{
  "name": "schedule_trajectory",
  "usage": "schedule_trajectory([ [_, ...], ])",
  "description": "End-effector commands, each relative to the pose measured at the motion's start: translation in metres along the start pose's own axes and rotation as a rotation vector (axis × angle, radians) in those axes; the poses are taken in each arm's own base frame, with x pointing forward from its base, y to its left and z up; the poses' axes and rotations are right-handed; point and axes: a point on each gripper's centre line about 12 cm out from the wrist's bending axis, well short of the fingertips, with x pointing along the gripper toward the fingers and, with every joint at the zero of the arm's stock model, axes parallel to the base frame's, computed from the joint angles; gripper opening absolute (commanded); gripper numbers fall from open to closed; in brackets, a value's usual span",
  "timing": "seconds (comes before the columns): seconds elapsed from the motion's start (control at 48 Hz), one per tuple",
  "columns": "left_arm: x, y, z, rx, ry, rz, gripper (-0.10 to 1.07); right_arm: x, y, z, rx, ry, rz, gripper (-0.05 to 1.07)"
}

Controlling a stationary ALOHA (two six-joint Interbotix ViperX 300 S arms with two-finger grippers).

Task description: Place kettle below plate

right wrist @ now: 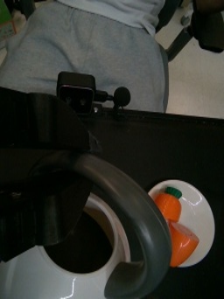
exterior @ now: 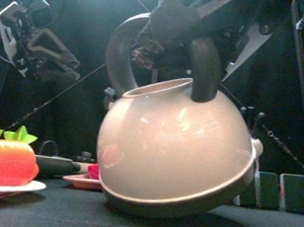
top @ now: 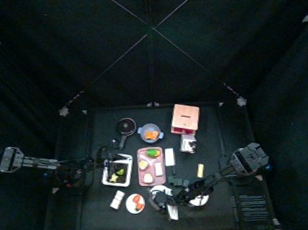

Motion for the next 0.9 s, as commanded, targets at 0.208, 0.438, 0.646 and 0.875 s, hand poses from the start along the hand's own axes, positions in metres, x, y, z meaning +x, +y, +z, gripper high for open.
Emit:
schedule_trajectory([
  [0.208, 0.001, -0.001, 0.005, 0.0, -0.015, -0.001, 0.78, -0.006, 0.009, 0.015, 0.001, -0.036, 0.006, 0.65],
  [0.438, 0.001, -0.001, 0.005, -0.001, -0.014, -0.001, 0.78, -0.008, -0.003, 0.014, 0.024, -0.002, -0.116, 0.7],
  [0.646, 0.001, -0.001, 0.004, 0.001, -0.014, -0.001, 0.78, -0.014, -0.015, 0.017, 0.045, 0.045, -0.313, 0.69],
  [0.875, 0.001, 0.0, 0.004, 0.0, -0.014, 0.002, 0.78, -0.022, 0.002, 0.007, 0.017, 0.08, -0.376, 0.7],
])
